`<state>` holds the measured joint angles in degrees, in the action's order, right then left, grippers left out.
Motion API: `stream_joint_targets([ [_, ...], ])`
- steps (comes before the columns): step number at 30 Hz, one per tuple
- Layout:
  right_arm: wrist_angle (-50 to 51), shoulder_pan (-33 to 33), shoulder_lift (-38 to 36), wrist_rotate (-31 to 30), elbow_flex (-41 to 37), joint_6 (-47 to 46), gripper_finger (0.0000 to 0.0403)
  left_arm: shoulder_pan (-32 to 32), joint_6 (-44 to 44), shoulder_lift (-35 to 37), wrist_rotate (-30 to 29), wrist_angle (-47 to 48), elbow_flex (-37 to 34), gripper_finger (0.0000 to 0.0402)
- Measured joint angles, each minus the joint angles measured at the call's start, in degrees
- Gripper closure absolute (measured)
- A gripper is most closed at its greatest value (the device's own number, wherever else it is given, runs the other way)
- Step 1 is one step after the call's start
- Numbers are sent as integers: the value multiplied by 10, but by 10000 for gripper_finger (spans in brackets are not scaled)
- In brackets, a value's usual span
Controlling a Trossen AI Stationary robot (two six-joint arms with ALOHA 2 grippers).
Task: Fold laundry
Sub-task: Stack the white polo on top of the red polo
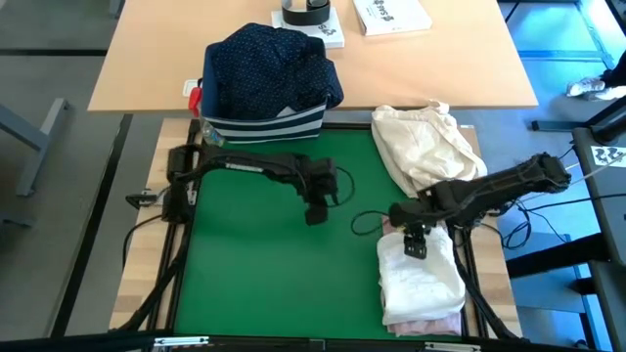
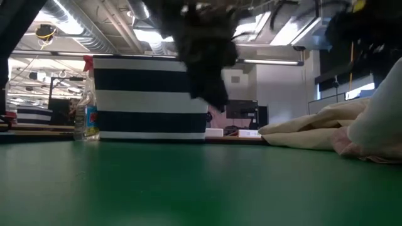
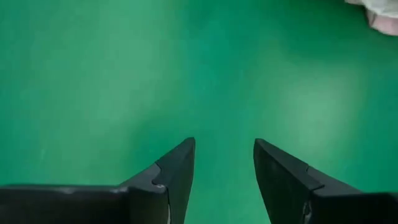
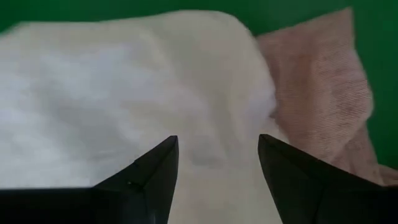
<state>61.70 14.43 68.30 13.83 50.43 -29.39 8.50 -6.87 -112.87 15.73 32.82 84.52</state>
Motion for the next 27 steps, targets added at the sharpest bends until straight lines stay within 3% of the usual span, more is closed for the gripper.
stream_joint_targets([
  [4,-9,-45,10,2,-28,88,183,34,0,24,62,-95,-114,243],
  [7,-13,-60,15,18,-40,131,183,51,-6,33,89,-145,-160,243],
  [11,-21,-62,21,58,-67,135,183,61,-16,32,103,-154,-180,243],
  [16,-30,-62,29,22,-106,143,183,59,-30,32,107,-202,-182,243],
  [19,-38,-62,29,38,-124,150,193,60,-49,32,108,-232,-182,243],
  [23,-41,-62,29,49,-131,162,252,60,-57,32,108,-250,-182,243],
  [27,-33,-62,29,59,-114,153,365,60,-51,32,105,-251,-182,243],
])
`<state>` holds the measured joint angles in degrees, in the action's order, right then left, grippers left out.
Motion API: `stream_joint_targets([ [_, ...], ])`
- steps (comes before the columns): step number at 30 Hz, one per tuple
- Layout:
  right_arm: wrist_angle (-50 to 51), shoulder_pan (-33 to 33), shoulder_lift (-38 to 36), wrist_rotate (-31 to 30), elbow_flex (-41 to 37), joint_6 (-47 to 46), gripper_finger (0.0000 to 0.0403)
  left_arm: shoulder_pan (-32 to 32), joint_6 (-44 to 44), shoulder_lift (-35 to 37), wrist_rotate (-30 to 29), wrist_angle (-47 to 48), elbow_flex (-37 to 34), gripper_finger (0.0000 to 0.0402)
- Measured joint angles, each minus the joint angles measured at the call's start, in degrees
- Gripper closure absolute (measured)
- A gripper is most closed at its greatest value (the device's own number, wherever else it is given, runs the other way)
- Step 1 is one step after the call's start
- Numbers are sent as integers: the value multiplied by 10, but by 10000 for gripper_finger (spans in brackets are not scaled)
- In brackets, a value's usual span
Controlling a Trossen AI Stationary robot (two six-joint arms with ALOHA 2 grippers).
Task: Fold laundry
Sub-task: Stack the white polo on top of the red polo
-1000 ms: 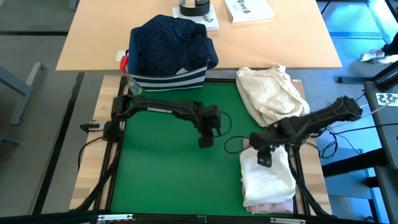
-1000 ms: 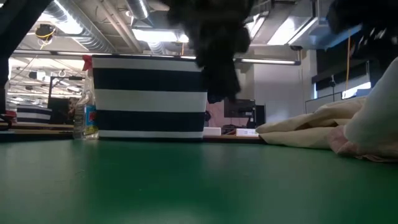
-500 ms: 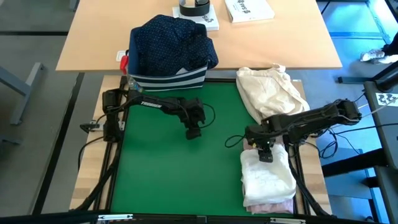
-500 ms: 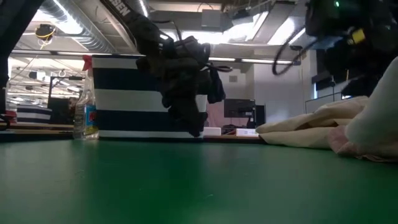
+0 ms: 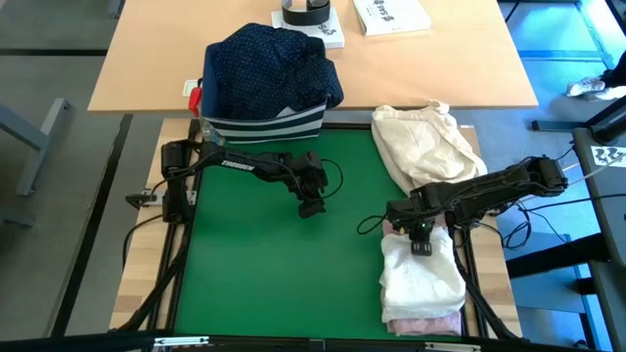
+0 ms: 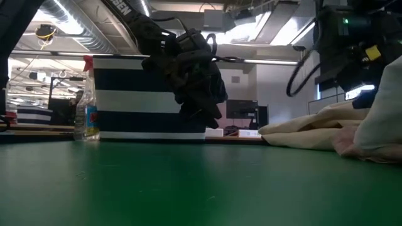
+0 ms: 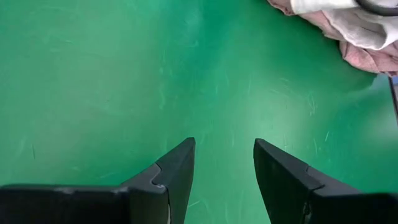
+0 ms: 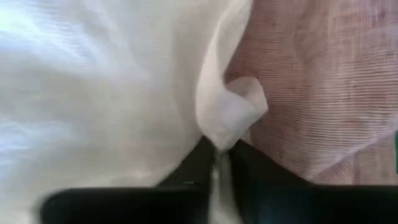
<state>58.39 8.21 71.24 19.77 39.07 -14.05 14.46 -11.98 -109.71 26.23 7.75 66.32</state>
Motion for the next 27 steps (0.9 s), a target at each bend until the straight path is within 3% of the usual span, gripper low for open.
stream_joint_targets([
  [2,20,0,0,-4,22,-3,388,0,1,0,-1,0,0,243],
  [4,49,0,-6,-38,54,-5,380,1,1,0,-1,0,0,243],
  [8,105,1,-12,-156,114,9,391,1,1,0,-1,-2,0,243],
  [14,112,1,-7,-291,110,8,391,1,1,0,-2,-14,0,243],
  [20,57,0,-6,-270,69,-5,388,0,1,0,-2,-20,0,243],
  [27,86,0,-6,-237,91,-50,303,0,0,0,-27,-28,0,243],
])
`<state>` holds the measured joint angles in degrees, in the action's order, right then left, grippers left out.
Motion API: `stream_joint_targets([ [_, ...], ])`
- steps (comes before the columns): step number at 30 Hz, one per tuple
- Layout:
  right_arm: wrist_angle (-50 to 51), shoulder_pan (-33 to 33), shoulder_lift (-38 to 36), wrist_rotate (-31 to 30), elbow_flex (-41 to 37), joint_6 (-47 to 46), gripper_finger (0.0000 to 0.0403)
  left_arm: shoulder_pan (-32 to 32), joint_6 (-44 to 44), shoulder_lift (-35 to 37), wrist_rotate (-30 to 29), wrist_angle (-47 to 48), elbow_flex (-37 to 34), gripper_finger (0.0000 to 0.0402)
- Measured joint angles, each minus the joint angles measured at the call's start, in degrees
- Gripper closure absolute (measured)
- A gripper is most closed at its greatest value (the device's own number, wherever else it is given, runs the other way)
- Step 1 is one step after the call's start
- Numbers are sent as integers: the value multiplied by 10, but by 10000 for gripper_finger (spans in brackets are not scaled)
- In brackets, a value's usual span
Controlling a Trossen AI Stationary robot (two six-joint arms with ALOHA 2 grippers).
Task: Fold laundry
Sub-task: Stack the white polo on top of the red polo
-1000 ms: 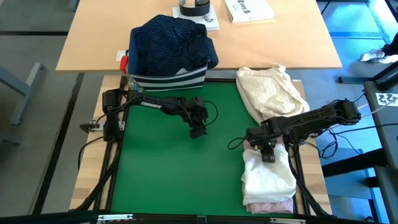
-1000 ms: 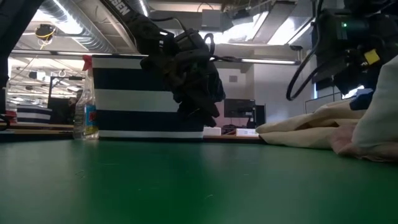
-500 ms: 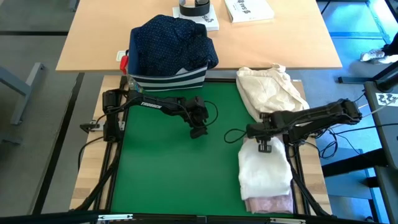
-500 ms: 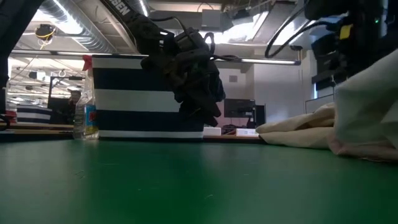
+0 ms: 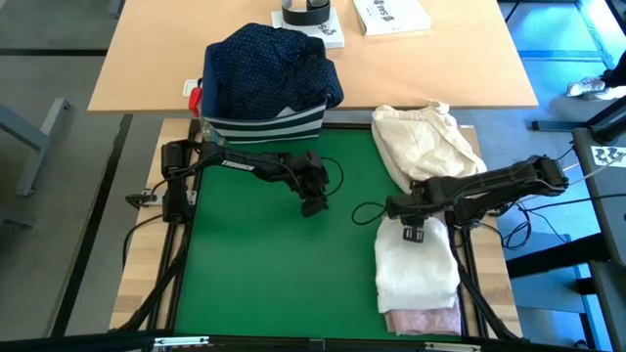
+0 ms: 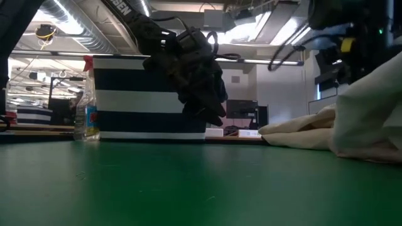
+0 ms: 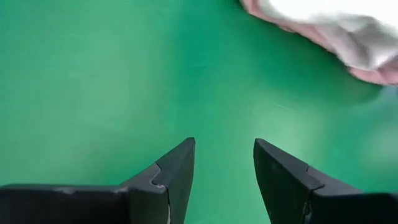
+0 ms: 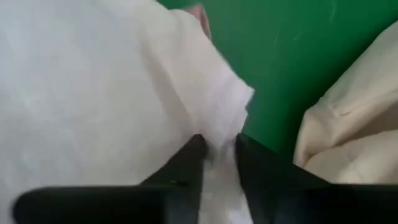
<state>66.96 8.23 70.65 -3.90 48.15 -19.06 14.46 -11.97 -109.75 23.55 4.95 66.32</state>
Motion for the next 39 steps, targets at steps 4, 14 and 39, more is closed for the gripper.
stream_joint_targets([
  [4,40,0,0,47,63,-18,239,0,-14,0,-32,0,0,243],
  [14,26,90,-4,99,249,-141,174,-57,-14,0,-4,-55,0,223],
  [39,-205,628,108,5,173,-514,194,-352,-195,-232,-243,-91,324,181],
])
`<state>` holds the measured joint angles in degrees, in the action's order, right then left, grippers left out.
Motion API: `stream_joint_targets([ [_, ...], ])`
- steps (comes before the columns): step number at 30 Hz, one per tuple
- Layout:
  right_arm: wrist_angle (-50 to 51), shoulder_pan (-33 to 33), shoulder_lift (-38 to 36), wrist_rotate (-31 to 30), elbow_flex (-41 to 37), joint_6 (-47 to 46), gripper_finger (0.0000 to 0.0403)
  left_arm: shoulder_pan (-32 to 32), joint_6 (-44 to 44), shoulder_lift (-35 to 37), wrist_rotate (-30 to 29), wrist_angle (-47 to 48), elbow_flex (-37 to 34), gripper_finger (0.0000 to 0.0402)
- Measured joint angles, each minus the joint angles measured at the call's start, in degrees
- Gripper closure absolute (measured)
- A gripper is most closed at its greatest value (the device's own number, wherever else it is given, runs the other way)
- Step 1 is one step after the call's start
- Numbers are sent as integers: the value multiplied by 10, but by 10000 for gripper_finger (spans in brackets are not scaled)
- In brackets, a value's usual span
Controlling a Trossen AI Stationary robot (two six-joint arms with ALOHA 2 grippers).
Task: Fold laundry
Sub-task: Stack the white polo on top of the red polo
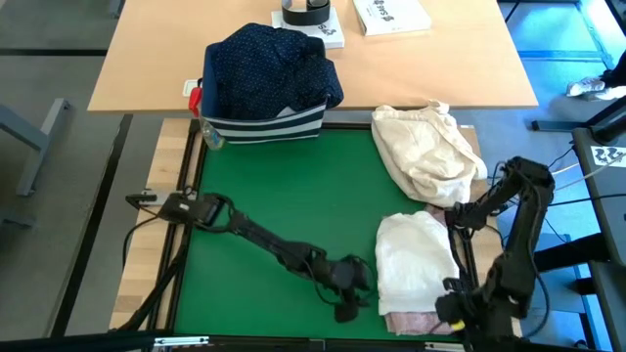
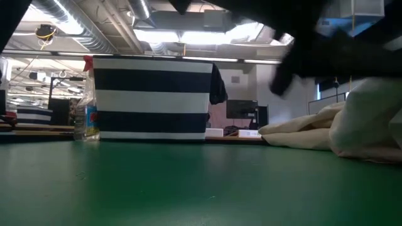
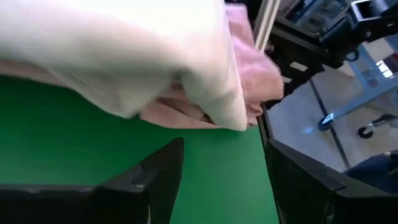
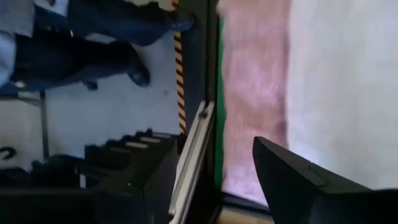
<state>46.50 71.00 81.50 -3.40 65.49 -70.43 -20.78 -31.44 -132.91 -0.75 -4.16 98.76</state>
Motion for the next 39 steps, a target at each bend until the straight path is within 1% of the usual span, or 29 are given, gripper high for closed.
stream_joint_targets([
  [5,0,25,42,-7,0,-13,194,-9,-27,-90,-2,2,88,182],
  [8,0,25,63,-17,0,-13,194,-6,-30,-117,-2,0,121,182],
  [11,1,25,78,-21,0,-11,194,2,-29,-130,3,-7,136,182],
  [13,4,23,83,-28,0,-10,194,7,-29,-132,15,-19,138,182],
  [16,12,20,84,-39,0,-10,194,15,-34,-131,43,-71,140,182],
  [20,31,20,70,-42,3,-16,194,24,-89,-131,96,-157,140,182],
  [23,55,21,62,-48,19,-16,194,31,-117,-131,109,-184,140,182],
  [25,60,21,61,-71,28,-13,194,34,-128,-131,113,-202,140,182],
  [28,45,27,64,-116,32,0,194,39,-140,-130,114,-210,140,182],
  [31,53,45,87,-167,32,-1,194,44,-159,-130,114,-207,140,182],
  [38,66,54,150,-172,32,-35,194,47,-167,-130,124,-207,140,182],
  [39,69,55,154,-165,32,-41,194,47,-167,-130,124,-207,140,182],
])
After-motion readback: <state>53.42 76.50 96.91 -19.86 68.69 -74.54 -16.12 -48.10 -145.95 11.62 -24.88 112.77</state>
